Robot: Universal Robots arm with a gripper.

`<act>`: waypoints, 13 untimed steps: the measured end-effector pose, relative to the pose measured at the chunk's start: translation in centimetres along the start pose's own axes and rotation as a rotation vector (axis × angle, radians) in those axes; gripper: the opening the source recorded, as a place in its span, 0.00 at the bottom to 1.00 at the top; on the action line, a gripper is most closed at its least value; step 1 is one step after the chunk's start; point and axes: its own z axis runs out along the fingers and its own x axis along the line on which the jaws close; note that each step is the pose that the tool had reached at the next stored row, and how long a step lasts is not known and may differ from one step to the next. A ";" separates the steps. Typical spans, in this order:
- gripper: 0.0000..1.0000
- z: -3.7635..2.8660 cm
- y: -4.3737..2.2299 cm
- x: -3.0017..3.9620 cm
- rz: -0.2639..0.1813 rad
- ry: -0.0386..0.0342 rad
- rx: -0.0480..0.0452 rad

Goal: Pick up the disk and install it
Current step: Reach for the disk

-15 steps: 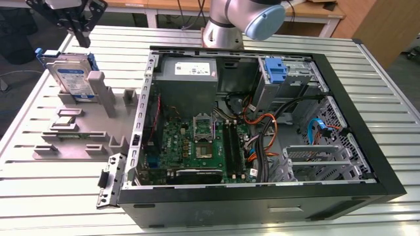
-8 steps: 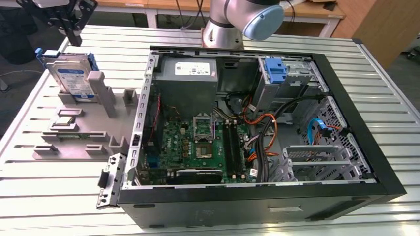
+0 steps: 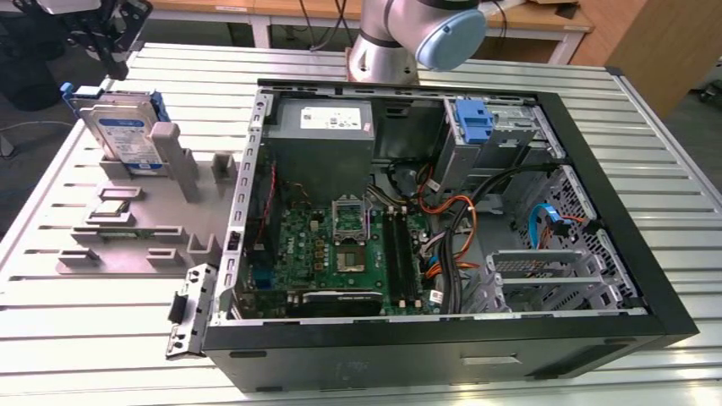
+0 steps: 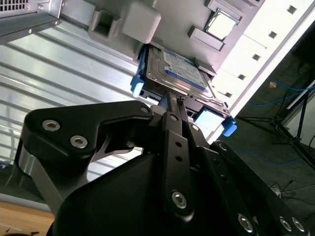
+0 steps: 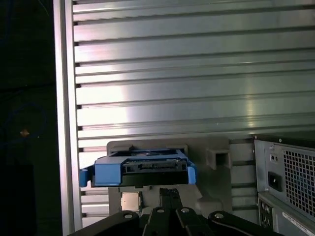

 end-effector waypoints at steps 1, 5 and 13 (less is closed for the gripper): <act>0.10 0.07 0.01 0.18 0.000 0.0000 0.0000; 0.10 0.34 0.09 0.89 0.000 0.0000 0.0000; 0.10 0.63 0.24 1.39 0.000 0.0001 0.0000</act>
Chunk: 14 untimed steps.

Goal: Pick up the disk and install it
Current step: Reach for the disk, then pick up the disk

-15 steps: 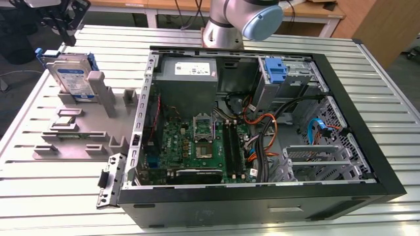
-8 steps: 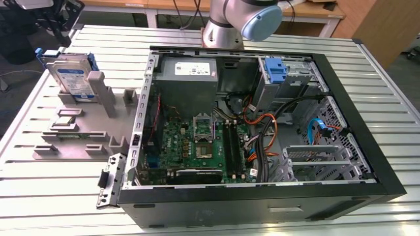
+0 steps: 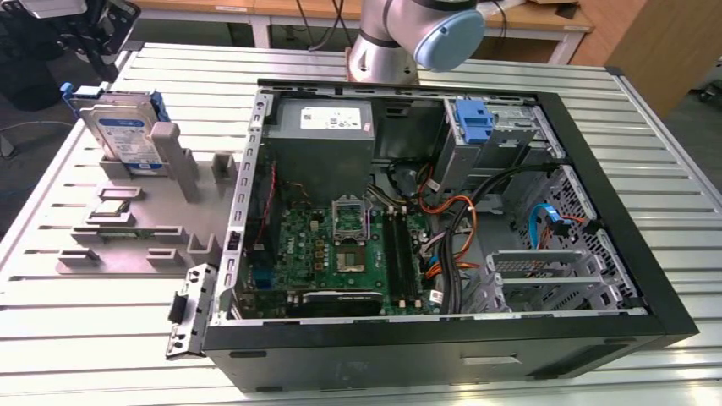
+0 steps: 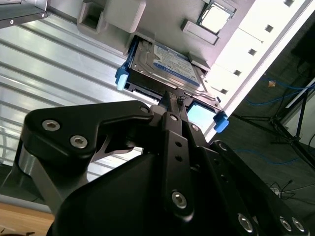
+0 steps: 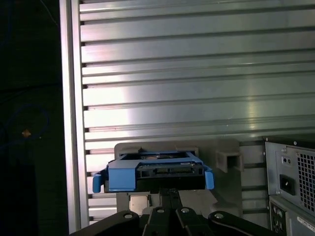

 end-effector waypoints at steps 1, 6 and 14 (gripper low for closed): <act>0.10 0.00 0.00 0.00 0.000 0.0000 0.0000; 0.10 0.06 0.00 0.09 0.000 -0.0002 -0.0001; 0.10 0.14 -0.03 0.30 0.000 0.0000 -0.0001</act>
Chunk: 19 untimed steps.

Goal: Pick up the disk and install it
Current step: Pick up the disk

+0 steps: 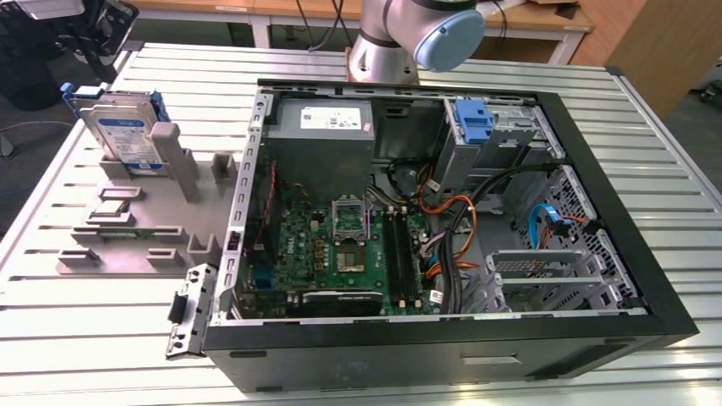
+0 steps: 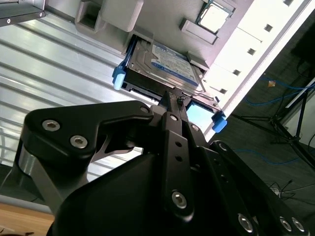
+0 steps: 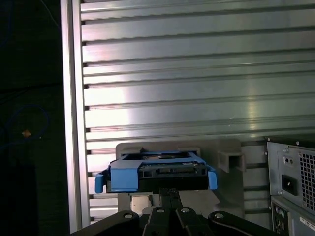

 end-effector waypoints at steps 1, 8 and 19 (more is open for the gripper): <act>0.10 0.01 0.00 0.05 0.000 0.0000 0.0000; 0.10 0.08 -0.02 0.26 0.000 0.0001 0.0001; 0.10 0.10 -0.03 0.27 -0.019 0.0008 0.0005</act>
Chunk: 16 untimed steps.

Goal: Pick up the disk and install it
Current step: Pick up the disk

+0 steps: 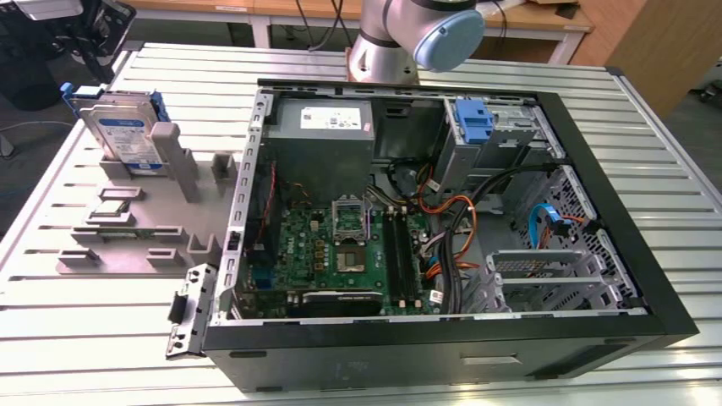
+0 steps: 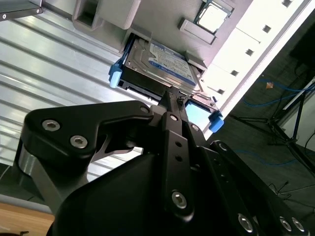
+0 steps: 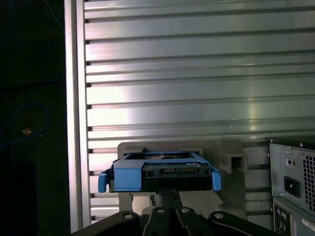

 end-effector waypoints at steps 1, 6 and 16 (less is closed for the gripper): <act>0.10 0.00 0.00 0.00 -0.004 0.0001 0.0001; 0.10 0.00 0.00 0.00 -0.011 0.0005 0.0004; 0.10 0.05 0.00 -0.01 -0.056 0.0023 0.0015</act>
